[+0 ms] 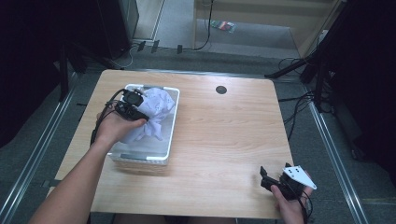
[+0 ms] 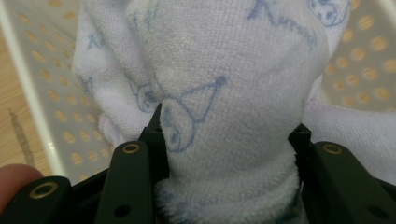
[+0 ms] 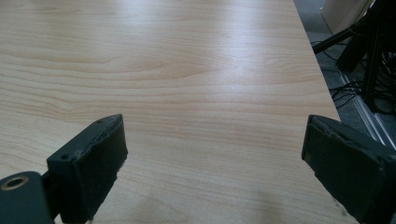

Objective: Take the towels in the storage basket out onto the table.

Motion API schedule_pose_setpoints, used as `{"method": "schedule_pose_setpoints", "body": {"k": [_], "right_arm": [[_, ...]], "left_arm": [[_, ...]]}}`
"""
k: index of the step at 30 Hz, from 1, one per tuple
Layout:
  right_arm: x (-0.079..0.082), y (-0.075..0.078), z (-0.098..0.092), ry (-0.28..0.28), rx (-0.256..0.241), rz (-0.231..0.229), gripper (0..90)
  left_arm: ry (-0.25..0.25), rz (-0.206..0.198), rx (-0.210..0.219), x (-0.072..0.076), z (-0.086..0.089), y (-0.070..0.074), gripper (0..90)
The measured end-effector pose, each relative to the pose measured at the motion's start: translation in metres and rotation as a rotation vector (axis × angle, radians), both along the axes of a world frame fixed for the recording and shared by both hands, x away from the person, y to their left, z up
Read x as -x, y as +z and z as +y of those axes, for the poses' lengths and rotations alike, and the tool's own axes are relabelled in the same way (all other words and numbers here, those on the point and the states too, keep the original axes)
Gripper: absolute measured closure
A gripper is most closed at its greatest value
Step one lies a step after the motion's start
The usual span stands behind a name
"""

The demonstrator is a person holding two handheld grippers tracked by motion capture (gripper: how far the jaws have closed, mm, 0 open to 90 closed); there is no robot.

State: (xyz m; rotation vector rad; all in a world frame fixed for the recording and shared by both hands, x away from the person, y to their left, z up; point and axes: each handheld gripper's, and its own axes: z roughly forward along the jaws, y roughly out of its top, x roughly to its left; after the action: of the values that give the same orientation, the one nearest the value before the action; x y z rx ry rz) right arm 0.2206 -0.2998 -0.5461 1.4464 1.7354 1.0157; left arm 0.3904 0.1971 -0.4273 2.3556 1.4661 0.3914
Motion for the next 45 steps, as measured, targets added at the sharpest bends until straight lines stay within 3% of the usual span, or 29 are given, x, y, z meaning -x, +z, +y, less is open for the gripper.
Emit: {"method": "schedule_pose_setpoints", "body": {"k": [4,8,10,12,19,34,45], "right_arm": [[0.0,0.0,0.0,0.002,0.005,0.002,6.7],[0.0,0.0,0.001,0.0,0.006,0.002,6.8],[-0.001,0.0,0.001,0.0,0.006,0.003,6.8],[-0.001,0.0,0.001,0.0,0.008,0.003,6.9],[-0.001,-0.001,0.001,-0.002,0.012,0.003,7.0],[-0.001,0.0,0.001,0.002,0.005,0.003,7.0],[-0.001,0.0,0.001,0.007,0.006,0.003,7.0]], "left_arm": [[0.004,-0.014,0.009,0.003,0.001,0.015,51.9],[0.003,-0.04,0.0,0.006,0.004,0.04,51.8],[0.005,-0.046,0.006,0.006,0.005,0.045,51.7],[0.008,-0.061,0.018,0.008,0.005,0.059,51.7],[-0.015,-0.077,0.017,0.011,-0.005,0.082,51.5],[-0.063,-0.066,0.001,0.008,-0.029,0.091,51.2],[-0.118,-0.07,-0.004,0.008,-0.068,0.099,50.9]]}}
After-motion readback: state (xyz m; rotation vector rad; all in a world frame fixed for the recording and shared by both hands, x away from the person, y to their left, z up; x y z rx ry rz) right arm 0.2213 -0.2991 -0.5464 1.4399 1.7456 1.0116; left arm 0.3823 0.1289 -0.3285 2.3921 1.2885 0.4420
